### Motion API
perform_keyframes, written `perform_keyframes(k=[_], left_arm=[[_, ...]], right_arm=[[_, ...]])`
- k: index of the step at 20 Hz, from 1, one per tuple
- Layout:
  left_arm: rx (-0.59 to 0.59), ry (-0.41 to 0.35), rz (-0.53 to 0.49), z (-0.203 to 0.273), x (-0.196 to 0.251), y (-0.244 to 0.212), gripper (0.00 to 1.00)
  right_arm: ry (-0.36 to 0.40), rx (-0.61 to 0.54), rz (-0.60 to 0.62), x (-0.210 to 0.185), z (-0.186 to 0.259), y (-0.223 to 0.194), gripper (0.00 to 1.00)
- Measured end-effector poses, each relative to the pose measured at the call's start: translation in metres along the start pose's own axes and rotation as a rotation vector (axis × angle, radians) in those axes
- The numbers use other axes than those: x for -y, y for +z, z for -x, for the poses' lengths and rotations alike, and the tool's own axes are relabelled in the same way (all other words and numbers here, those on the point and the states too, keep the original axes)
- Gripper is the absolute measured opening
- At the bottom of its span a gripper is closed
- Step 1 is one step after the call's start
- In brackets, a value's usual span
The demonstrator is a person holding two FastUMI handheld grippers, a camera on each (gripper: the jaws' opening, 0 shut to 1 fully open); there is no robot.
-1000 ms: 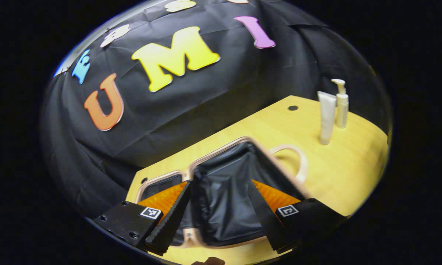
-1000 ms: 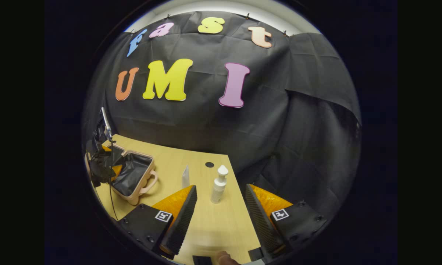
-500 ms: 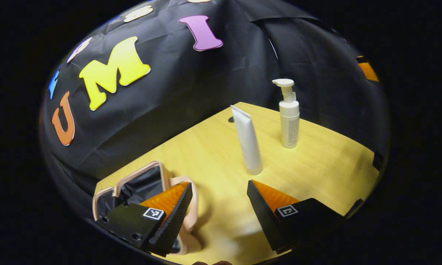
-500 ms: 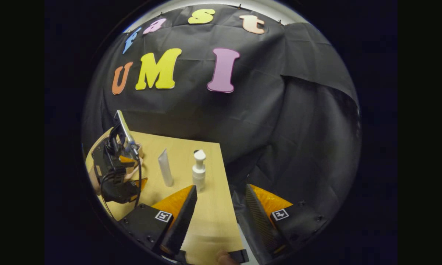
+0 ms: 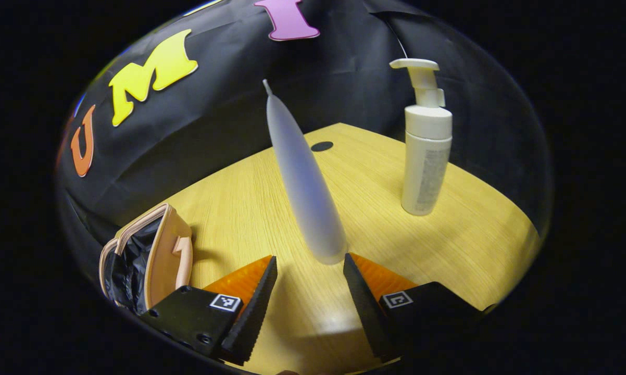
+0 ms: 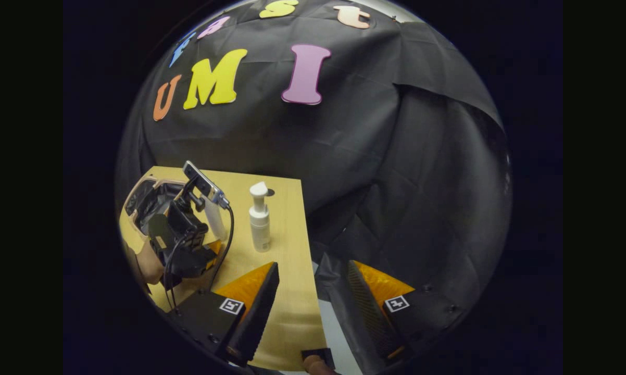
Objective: First open the suitcase, pack the skin care products into it, and then close the suitcase.
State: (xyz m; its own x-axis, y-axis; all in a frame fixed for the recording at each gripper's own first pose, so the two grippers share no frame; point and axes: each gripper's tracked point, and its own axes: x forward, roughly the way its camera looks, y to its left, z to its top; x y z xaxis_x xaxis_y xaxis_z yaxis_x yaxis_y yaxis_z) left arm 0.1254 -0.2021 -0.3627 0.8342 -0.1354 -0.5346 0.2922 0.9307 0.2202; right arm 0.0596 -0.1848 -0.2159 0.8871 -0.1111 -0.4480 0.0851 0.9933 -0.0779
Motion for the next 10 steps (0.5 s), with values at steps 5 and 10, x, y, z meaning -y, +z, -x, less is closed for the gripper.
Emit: perform_keyframes(k=[5, 10], left_arm=[[0.052, 0.002, 0.023, -0.014, 0.005, 0.016, 0.66], [0.067, -0.027, 0.057, -0.017, 0.008, 0.021, 0.54]], right_arm=[[-0.022, -0.037, 0.027, 0.008, -0.009, -0.011, 0.79], [-0.022, -0.046, 0.032, 0.005, -0.01, -0.016, 0.78]])
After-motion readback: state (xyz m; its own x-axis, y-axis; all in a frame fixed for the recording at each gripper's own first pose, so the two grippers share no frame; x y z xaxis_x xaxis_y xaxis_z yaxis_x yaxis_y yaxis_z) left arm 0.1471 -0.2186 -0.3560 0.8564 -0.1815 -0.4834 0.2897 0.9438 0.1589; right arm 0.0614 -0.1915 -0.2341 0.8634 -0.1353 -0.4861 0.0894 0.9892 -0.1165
